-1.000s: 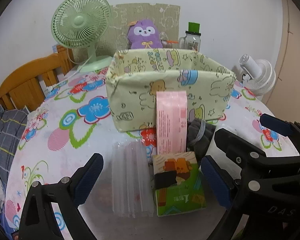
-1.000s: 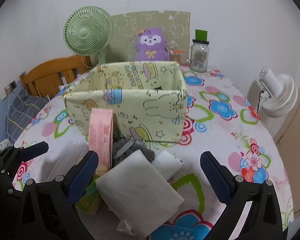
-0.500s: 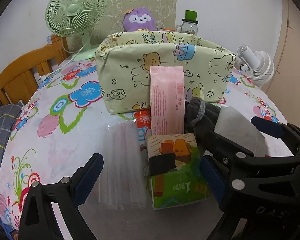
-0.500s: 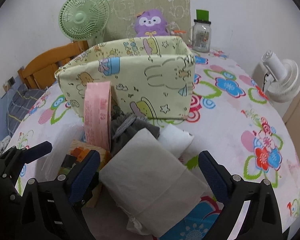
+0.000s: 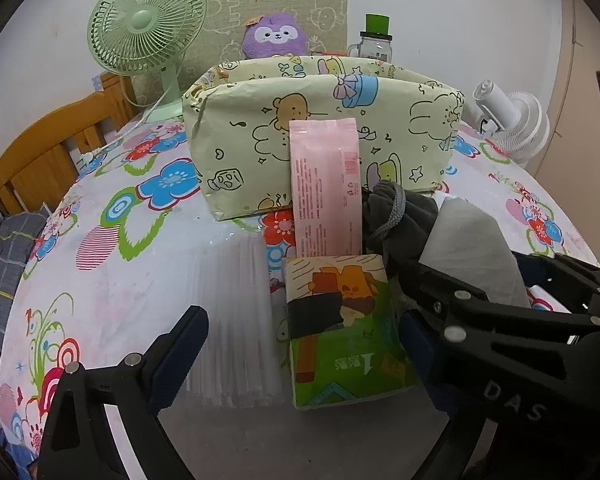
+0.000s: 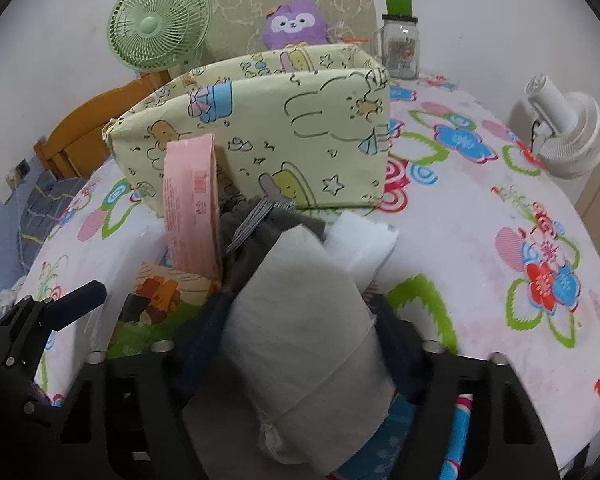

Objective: Organize soft objects
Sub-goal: 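Close the right tool on the white cloth while the left tool closes on the green tissue box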

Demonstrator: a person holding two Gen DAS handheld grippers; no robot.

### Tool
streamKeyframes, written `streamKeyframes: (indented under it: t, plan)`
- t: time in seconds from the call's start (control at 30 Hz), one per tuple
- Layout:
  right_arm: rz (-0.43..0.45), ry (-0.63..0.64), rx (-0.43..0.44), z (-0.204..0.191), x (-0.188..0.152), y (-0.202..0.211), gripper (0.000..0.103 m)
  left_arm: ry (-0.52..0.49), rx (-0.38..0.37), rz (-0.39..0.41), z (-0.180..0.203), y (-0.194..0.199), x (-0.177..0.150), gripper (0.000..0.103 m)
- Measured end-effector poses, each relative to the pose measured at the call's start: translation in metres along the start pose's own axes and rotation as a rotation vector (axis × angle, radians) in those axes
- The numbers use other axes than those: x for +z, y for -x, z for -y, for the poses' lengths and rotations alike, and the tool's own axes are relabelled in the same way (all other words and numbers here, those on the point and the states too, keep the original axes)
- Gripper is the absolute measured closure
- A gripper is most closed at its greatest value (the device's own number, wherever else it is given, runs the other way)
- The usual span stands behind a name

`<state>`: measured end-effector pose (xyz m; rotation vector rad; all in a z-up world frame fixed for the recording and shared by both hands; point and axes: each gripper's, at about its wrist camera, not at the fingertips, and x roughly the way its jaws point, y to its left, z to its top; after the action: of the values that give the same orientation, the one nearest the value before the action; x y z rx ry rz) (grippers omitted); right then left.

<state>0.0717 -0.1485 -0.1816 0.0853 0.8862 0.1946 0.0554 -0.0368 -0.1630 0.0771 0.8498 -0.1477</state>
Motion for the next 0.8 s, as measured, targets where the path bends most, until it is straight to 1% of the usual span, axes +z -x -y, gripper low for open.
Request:
streamKeyframes:
  t: [0.13, 0.23, 0.4, 0.73, 0.8]
  plan:
    - [0.004, 0.015, -0.013, -0.001, -0.002, 0.002, 0.048, -0.009, 0.013, -0.003, 0.004, 0.001, -0.002, 0.006]
    - [0.011, 0.013, -0.015, 0.001, -0.003, 0.006, 0.053, 0.003, 0.01, 0.004, 0.003, 0.003, -0.002, 0.006]
    - [0.028, 0.001, -0.019, 0.004, -0.003, 0.013, 0.056, 0.019, 0.023, 0.018, 0.001, 0.009, -0.002, 0.006]
    - [0.055, 0.002, -0.023, 0.004, -0.002, 0.025, 0.06, 0.011, 0.034, 0.058, 0.005, 0.021, 0.0, 0.006]
    - [0.061, 0.002, -0.027, 0.005, -0.002, 0.027, 0.06, 0.009, 0.029, 0.064, 0.007, 0.022, 0.0, 0.01]
